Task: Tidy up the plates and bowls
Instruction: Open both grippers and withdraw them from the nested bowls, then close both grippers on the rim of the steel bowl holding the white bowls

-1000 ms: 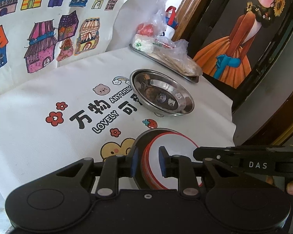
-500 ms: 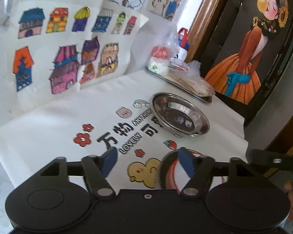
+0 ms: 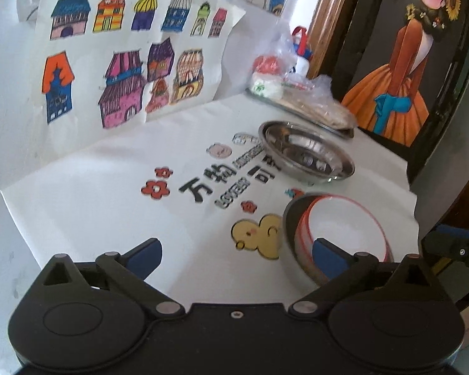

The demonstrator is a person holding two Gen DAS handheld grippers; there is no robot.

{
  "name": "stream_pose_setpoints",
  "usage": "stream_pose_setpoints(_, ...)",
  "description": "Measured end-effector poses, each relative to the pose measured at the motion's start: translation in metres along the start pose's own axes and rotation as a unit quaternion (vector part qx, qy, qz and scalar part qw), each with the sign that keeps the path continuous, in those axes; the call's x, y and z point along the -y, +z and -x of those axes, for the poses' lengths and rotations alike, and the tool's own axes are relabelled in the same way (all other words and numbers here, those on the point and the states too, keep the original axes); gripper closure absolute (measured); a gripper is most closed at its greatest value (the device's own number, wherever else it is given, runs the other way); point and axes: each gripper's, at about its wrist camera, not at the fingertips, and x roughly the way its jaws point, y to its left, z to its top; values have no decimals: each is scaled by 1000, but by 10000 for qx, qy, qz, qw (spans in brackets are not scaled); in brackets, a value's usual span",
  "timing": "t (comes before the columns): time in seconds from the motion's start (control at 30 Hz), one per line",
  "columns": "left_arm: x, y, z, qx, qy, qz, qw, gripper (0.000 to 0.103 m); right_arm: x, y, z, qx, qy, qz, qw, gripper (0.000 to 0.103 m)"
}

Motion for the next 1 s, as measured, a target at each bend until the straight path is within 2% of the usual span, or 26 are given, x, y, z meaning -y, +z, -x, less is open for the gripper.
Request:
stream_pose_setpoints(0.23, 3, 0, -9, -261, 83, -127, 9995, 1, -7, -2, -11, -215, -333, 225, 9990, 0)
stream_pose_setpoints(0.43, 9, 8, -18, -467, 181, -348, 9981, 1, -11, 10, -27, -690, -421, 571, 9951, 0)
stream_pose_setpoints(0.53, 11, 11, -23, -569, 203, -462, 9971, 1, -15, 17, -36, -1005, -469, 747, 9910, 0)
stream_pose_setpoints(0.83, 15, 18, -30, -711, 310, -713, 9944, 1, -34, 29, -57, -1553, -722, 1223, 9776, 0)
stream_pose_setpoints(1.0, 15, 21, -30, -749, 179, -745, 9942, 9, -27, 34, -61, -1687, -548, 1103, 9779, 7)
